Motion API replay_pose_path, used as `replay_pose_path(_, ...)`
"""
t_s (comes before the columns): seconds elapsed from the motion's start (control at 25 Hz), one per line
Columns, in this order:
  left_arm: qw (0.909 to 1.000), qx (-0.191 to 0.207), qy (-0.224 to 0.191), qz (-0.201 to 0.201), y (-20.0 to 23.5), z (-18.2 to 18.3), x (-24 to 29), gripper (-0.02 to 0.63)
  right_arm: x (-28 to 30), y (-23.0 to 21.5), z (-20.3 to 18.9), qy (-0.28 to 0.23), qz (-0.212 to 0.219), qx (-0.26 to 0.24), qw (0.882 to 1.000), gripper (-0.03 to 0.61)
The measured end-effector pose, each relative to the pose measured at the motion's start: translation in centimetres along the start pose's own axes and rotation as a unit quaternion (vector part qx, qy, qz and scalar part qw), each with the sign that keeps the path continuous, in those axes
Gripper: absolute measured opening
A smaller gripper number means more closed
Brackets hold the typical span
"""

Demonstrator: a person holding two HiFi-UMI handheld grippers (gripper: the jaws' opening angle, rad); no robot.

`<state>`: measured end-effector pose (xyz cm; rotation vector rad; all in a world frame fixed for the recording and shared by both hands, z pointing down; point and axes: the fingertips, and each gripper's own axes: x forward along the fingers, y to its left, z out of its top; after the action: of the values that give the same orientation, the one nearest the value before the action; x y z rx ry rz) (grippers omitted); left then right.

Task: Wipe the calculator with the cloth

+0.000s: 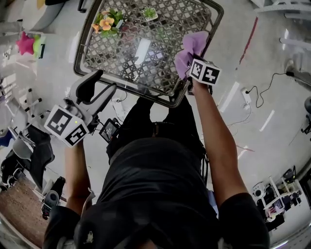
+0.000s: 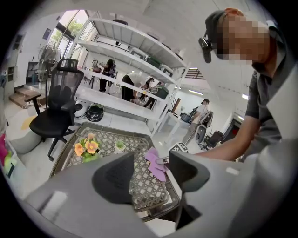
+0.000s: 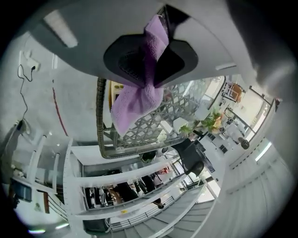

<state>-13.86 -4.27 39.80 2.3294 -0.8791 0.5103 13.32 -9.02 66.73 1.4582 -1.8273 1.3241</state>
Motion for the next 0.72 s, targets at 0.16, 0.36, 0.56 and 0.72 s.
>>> replay_pose_path(0.16, 1.0, -0.001, -0.003, 0.002, -0.1, -0.4, -0.5, 0.284, 0.6, 2.2, -1.2, 0.016, 0.027, -0.012, 0.999, 0.058)
replay_pose_path(0.36, 1.0, -0.005, -0.003, 0.007, 0.0, -1.1, -1.2, 0.284, 1.1, 5.0, -3.0, 0.037, 0.06, -0.025, 0.997, 0.058)
replay_pose_path(0.56, 1.0, -0.005, -0.004, 0.007, 0.0, -1.5, -1.6, 0.284, 0.3, 7.1, -2.8, 0.029, 0.071, -0.078, 0.994, 0.058)
replay_pose_path(0.72, 1.0, -0.004, -0.003, 0.003, -0.2, -1.6, -1.7, 0.284, -1.0, 7.0, -1.0, 0.011, 0.052, -0.156, 0.986, 0.058)
